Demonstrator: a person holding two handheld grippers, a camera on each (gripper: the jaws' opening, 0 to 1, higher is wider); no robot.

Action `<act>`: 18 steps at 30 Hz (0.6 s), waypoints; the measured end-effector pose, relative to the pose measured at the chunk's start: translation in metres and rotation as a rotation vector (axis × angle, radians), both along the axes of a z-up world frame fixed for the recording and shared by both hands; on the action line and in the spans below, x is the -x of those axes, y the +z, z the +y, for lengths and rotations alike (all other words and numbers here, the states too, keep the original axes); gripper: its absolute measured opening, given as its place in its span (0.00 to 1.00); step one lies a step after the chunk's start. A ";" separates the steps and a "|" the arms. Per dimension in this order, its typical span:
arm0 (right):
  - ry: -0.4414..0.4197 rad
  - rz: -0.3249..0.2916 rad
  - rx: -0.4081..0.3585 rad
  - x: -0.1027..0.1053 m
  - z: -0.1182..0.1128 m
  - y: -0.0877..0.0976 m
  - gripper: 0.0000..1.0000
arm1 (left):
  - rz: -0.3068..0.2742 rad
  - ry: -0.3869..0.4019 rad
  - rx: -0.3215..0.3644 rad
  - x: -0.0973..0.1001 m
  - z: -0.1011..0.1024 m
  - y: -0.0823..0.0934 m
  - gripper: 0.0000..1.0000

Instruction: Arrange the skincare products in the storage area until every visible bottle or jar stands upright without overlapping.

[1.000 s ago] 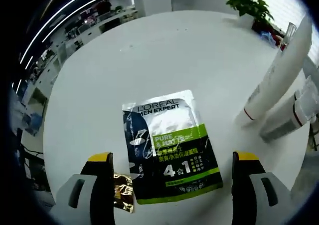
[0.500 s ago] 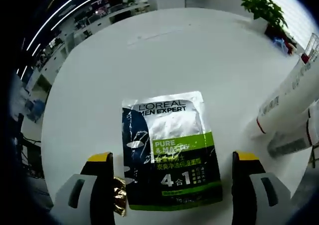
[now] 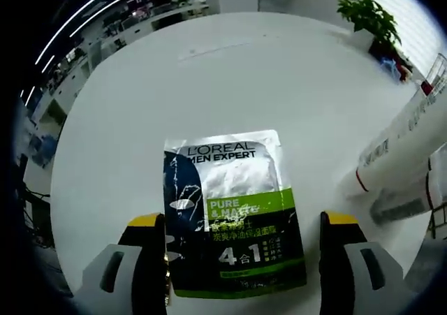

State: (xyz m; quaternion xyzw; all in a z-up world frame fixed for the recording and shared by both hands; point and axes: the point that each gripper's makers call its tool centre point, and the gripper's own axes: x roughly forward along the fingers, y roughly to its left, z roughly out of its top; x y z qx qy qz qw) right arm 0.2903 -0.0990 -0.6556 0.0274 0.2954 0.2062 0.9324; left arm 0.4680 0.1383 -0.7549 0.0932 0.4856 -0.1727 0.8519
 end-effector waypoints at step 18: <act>-0.008 -0.001 0.002 0.002 -0.002 0.001 0.99 | -0.042 -0.044 0.023 0.002 -0.006 0.008 0.44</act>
